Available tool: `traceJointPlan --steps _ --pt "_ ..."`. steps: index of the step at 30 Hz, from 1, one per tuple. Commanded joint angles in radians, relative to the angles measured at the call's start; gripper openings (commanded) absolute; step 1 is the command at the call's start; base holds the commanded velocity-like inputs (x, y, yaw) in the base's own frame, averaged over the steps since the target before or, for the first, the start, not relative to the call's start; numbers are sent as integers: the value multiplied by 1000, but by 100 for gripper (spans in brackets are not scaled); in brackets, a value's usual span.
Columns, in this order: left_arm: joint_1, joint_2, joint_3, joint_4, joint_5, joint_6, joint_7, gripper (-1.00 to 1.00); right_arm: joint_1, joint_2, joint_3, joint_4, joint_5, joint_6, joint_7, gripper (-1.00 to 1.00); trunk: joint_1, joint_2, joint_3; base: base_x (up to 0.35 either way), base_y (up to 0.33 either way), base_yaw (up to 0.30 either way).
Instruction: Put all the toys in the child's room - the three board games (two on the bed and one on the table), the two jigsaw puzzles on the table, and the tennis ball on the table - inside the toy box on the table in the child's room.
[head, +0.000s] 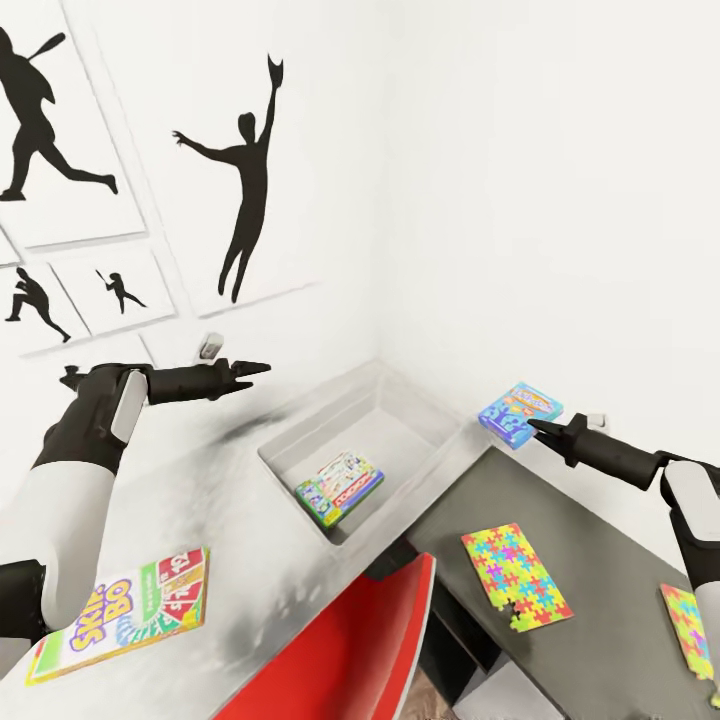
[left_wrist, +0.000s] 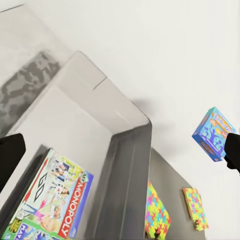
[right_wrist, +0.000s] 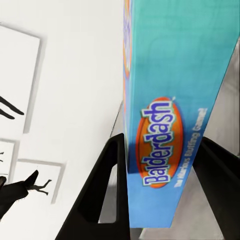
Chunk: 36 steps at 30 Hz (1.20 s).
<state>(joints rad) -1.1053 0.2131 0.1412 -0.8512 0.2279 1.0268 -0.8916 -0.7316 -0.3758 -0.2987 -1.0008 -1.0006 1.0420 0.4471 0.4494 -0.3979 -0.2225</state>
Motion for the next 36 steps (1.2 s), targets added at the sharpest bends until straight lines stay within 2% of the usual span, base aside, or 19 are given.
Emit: traceJointPlan --steps 1,16,36 --pt "-1 0 1 0 -4 3 -6 100 -2 1 -2 1 3 5 11 -100 1 -2 -2 -3 -5 -275" --pt "-1 -1 1 0 -4 4 -6 100 -2 2 -2 1 7 5 10 -100 1 -2 2 -126 -1 -264" --pt "-1 -1 1 0 -4 4 -6 100 -2 3 0 1 10 5 9 -100 1 -2 2 -29 0 -17"
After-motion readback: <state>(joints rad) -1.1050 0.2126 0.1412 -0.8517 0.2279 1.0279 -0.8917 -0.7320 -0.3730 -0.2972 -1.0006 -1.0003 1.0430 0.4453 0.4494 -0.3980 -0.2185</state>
